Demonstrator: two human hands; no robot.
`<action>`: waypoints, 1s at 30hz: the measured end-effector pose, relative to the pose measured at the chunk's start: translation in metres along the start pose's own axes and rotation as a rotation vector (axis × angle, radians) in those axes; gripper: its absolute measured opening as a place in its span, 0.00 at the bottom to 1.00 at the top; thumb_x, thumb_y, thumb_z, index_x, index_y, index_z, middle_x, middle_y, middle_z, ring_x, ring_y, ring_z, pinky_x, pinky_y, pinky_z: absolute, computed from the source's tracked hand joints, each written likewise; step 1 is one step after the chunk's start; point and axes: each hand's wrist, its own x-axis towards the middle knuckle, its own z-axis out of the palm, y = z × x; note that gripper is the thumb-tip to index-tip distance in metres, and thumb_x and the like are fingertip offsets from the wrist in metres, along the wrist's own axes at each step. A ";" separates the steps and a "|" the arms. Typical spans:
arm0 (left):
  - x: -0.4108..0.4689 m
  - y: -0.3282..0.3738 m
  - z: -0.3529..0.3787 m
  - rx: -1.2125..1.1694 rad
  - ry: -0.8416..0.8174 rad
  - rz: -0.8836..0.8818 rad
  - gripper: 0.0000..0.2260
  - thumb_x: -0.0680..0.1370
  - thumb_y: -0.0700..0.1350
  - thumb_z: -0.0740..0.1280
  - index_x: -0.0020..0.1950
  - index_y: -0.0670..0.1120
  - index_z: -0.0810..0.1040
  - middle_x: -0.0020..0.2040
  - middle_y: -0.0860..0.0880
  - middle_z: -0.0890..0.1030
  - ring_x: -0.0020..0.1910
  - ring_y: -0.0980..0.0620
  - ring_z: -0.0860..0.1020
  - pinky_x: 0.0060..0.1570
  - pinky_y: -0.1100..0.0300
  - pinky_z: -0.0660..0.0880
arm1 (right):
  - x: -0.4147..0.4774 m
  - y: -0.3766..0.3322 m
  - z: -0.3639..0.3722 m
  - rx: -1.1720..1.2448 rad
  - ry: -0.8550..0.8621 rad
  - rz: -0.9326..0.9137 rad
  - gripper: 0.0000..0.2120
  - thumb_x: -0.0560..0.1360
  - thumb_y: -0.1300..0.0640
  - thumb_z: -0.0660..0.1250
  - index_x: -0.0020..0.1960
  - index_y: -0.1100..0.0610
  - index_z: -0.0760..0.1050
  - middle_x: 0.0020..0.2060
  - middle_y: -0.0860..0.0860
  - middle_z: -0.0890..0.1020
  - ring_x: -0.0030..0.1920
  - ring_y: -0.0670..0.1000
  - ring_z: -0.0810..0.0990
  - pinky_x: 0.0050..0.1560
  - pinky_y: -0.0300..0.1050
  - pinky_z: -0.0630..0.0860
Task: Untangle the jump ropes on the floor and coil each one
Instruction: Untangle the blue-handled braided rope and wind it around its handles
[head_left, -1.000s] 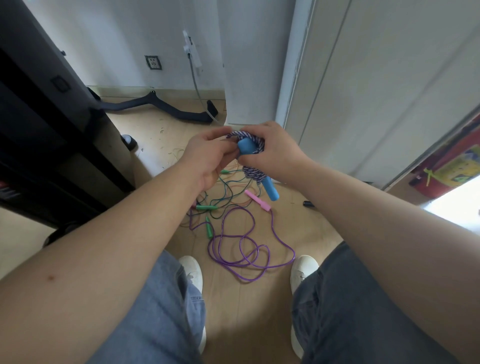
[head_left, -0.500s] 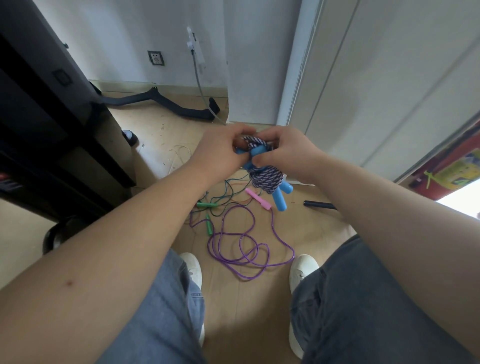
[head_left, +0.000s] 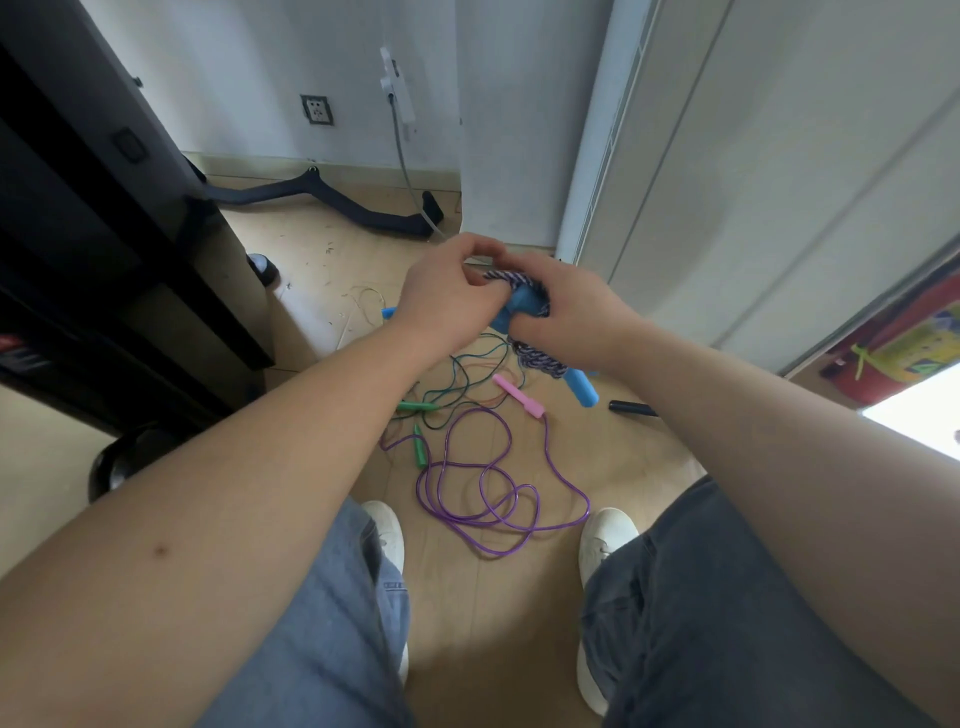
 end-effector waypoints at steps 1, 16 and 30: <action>0.001 0.000 0.000 -0.016 0.001 -0.011 0.14 0.74 0.42 0.69 0.56 0.57 0.79 0.37 0.55 0.79 0.35 0.61 0.77 0.31 0.72 0.70 | 0.000 0.000 0.000 -0.014 -0.012 -0.016 0.27 0.71 0.58 0.66 0.68 0.41 0.72 0.46 0.41 0.82 0.44 0.41 0.80 0.42 0.36 0.77; 0.001 -0.011 -0.004 -0.015 -0.070 -0.189 0.04 0.77 0.45 0.69 0.44 0.54 0.80 0.43 0.51 0.83 0.40 0.48 0.84 0.47 0.50 0.84 | 0.004 0.005 0.006 -0.227 0.003 -0.133 0.26 0.75 0.59 0.65 0.72 0.50 0.70 0.49 0.46 0.80 0.37 0.43 0.74 0.38 0.38 0.67; -0.009 0.004 0.000 -0.160 -0.357 -0.213 0.04 0.76 0.47 0.73 0.47 0.49 0.80 0.34 0.53 0.77 0.35 0.57 0.74 0.29 0.63 0.72 | 0.007 0.009 0.007 -0.278 0.042 -0.132 0.26 0.73 0.51 0.69 0.71 0.47 0.73 0.55 0.48 0.84 0.56 0.54 0.80 0.53 0.45 0.75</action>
